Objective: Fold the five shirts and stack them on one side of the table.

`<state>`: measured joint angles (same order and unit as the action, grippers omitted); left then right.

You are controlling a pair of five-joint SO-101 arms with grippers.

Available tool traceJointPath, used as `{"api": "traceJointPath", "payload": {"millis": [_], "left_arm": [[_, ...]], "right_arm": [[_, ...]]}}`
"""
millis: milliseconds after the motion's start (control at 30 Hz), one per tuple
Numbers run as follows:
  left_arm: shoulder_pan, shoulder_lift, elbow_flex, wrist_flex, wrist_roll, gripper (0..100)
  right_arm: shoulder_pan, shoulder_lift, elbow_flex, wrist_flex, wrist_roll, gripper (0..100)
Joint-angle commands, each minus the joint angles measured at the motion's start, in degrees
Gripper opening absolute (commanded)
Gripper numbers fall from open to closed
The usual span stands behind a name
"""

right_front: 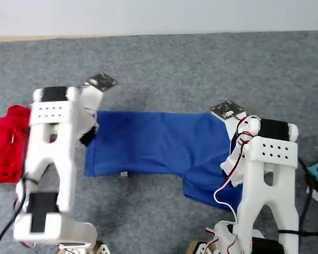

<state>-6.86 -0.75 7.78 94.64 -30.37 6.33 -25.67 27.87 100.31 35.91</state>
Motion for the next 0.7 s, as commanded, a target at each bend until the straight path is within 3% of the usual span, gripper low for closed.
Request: {"api": "traceJointPath", "payload": {"millis": [0, 233, 367, 667], "left_arm": [[-0.53, -8.53, -0.92, 0.88, 0.26, 0], [-0.7, -8.97, 3.82, -0.44, 3.6, 0], [-0.7, -9.14, 5.93, -2.46, 5.8, 0], [-0.7, -8.79, 7.96, -4.48, 5.98, 0]], "right_arm": [[0.13, -2.42, -0.18, 2.42, -0.44, 1.0], [-0.4, -2.51, -0.18, 2.68, -2.55, 1.0], [-4.26, -2.51, 1.58, 2.68, -2.81, 1.0], [-7.16, -2.42, 4.75, 1.27, -2.73, 1.3]]}}
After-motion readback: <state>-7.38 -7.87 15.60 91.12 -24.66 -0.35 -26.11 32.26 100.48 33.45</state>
